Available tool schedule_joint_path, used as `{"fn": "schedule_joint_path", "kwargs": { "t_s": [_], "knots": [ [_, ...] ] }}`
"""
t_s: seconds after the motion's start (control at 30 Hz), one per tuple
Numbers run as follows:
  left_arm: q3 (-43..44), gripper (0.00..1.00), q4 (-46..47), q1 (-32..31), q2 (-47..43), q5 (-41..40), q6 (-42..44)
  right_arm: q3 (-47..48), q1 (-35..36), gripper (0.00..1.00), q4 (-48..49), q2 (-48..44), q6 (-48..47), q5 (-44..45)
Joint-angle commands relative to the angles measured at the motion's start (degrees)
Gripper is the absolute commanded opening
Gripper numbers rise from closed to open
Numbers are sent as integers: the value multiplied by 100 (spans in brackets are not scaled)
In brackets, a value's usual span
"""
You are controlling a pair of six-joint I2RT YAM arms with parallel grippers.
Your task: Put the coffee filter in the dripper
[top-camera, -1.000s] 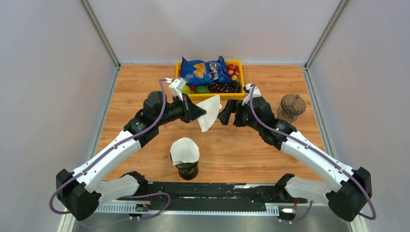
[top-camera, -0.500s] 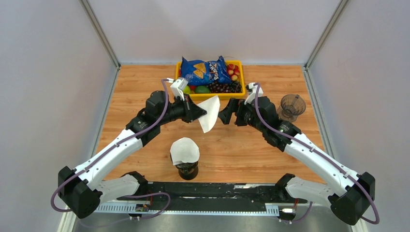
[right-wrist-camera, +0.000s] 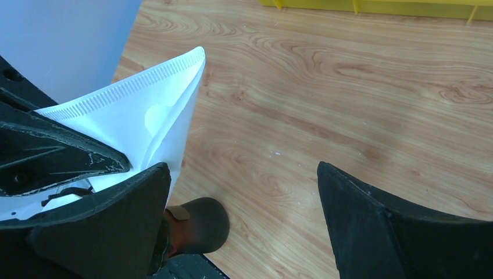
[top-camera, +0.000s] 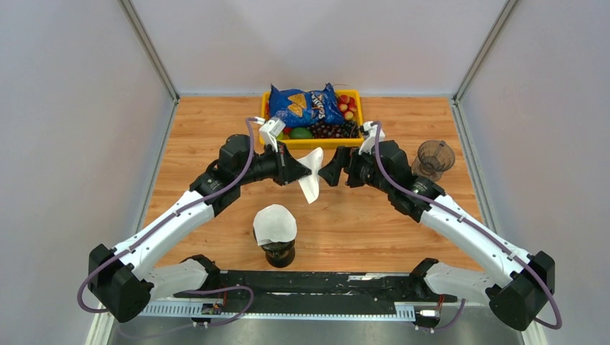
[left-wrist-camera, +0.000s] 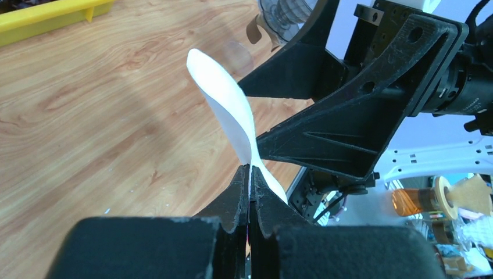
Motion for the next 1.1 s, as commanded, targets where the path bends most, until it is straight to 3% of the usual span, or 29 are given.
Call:
{"fn": "schedule_joint_path", "kwargs": {
  "t_s": [0.0,0.37,0.47,0.6,1.07],
  "knots": [
    [65,0,307,-21,46,437,170,229,11,100,367,1,-125,-300],
    [143,0,363,-21,73,578,208,139,11,100,569,279,-169,-818],
    [135,0,372,-21,37,611,219,134,11,93,579,355,-194,-873],
    [133,0,328,-21,13,545,264,152,11,93,578,333,-217,-871],
    [82,0,123,-23,-62,292,373,-281,-33,100,123,-900,-200,856]
  ]
}}
